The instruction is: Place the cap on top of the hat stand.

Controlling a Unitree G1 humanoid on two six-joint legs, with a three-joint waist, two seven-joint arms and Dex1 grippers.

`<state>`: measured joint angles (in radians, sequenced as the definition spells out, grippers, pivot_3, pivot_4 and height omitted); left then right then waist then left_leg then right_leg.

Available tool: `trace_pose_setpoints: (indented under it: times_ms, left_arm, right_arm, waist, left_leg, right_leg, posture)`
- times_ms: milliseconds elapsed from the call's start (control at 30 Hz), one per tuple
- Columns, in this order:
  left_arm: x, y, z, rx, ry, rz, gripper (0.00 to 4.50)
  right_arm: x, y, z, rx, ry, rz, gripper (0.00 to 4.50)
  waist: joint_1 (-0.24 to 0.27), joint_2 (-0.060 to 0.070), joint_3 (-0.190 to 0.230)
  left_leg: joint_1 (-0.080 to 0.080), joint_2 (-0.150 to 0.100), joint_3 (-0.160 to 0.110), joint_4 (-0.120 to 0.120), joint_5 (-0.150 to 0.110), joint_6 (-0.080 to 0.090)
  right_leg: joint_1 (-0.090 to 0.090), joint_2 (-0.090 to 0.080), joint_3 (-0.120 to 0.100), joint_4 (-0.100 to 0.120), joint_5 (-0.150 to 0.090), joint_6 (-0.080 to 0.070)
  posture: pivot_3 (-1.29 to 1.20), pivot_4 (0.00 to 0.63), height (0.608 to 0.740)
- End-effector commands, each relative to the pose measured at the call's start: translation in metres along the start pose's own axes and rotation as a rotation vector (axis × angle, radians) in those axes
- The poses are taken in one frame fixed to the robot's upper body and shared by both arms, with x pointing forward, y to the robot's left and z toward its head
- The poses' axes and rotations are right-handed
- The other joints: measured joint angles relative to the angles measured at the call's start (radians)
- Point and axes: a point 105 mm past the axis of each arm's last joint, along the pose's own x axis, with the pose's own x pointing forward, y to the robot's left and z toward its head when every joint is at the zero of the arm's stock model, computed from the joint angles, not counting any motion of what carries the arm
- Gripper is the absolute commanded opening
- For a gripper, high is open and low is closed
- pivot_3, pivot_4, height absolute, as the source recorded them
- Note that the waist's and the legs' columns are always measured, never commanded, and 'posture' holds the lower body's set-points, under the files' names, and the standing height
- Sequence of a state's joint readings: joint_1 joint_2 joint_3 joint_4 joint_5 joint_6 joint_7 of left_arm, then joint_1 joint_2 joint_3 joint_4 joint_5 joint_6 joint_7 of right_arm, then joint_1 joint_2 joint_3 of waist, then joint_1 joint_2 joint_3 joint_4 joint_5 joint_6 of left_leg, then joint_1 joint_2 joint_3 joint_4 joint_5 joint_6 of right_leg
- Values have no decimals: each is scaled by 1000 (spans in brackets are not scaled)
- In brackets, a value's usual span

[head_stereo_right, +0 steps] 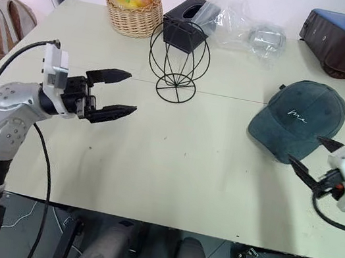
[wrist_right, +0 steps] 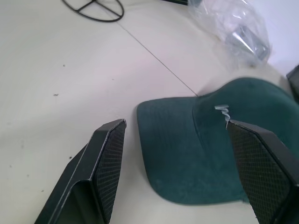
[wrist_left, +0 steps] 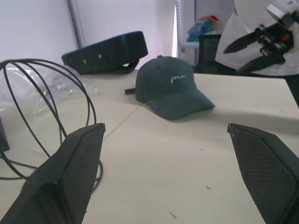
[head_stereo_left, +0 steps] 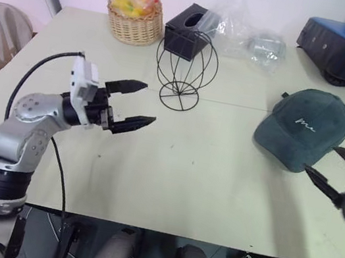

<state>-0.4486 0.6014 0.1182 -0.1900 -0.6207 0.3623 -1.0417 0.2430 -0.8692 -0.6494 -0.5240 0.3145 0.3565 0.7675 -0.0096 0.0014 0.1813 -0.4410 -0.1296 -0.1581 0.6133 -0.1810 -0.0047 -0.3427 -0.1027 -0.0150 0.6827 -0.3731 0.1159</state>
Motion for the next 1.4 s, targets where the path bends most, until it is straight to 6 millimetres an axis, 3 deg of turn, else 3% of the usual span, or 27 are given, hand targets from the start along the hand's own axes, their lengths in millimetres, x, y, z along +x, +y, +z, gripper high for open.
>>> trace_pose_setpoints:
  times_ms: [33,200,367,633,1167,1400]
  left_arm:
    - [7,-2,5,27,-26,-29,4423]
    - [10,-2,3,26,-34,-33,4423]
    - [11,-4,2,24,-38,-36,4423]
    - [9,-5,2,26,-38,-29,4423]
    - [5,-8,6,40,-30,-4,4423]
    - [2,-9,7,45,-20,11,4423]
  right_arm:
    - [6,-4,13,-164,-9,-74,3487]
    - [14,-1,14,-324,5,-148,3487]
    - [25,20,12,-416,-9,-197,3487]
    - [37,45,-8,-436,31,-303,3487]
    - [51,64,-49,-380,153,-332,3487]
    - [54,61,-61,-388,202,-367,3487]
  waist:
    - [0,0,0]
    - [-1,0,0]
    - [-1,0,0]
    - [-1,0,0]
    - [-4,0,0]
    - [-4,0,0]
  left_leg:
    - [0,0,0,0,0,0]
    - [0,0,0,0,1,-2]
    - [0,0,0,0,2,-4]
    - [0,0,0,-1,4,-6]
    - [1,0,0,-1,4,-6]
    - [1,0,0,-1,4,-7]
  right_leg:
    - [0,0,0,0,0,0]
    - [0,0,0,0,0,0]
    - [0,0,0,0,0,0]
    - [-1,1,1,0,0,0]
    - [-1,2,2,2,0,0]
    - [-1,2,3,2,0,0]
  posture:
    - [0,150,740]
    - [0,150,740]
    - [0,150,740]
    - [0,150,740]
    - [0,150,740]
    - [0,150,740]
